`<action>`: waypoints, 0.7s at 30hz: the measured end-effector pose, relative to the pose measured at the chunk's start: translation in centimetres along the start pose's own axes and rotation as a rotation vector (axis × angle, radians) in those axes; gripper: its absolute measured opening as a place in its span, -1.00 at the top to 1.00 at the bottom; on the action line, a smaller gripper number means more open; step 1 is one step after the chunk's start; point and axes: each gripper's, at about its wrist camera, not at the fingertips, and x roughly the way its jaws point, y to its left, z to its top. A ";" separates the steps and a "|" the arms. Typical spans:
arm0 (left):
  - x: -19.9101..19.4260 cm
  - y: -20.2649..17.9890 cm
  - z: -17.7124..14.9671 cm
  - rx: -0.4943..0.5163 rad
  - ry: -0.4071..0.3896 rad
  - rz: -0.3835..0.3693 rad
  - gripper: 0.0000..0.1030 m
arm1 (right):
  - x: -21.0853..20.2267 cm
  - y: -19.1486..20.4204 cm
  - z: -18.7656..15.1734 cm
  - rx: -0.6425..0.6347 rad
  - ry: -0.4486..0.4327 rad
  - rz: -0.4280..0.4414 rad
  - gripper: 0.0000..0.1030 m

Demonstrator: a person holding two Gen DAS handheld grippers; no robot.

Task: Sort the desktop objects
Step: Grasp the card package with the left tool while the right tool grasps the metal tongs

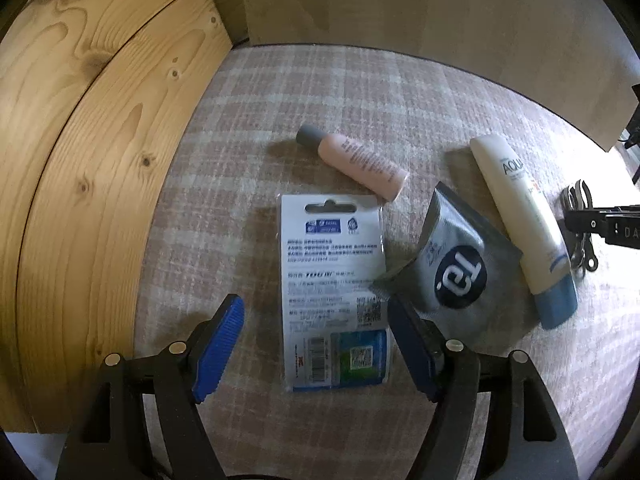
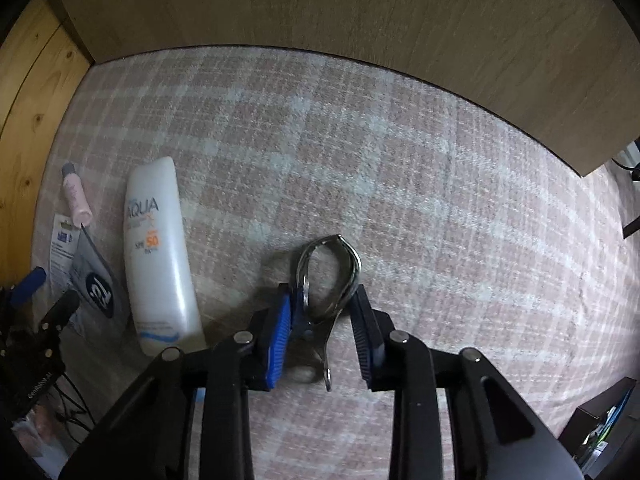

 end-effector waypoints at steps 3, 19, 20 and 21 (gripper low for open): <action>-0.5 -0.3 -0.7 0.024 0.020 0.008 -0.41 | 0.0 0.8 0.0 -0.019 -0.003 -0.005 0.44; 0.1 -0.8 1.4 -0.015 -0.009 -0.013 -0.04 | -0.3 3.9 -0.7 -0.029 -0.020 0.019 0.59; 0.1 -0.6 1.1 -0.030 -0.008 -0.016 -0.04 | -0.4 4.0 -0.8 -0.013 -0.022 0.023 0.59; 0.1 -0.4 0.8 -0.038 -0.011 -0.013 -0.04 | -0.4 4.0 -1.0 -0.007 -0.023 0.032 0.60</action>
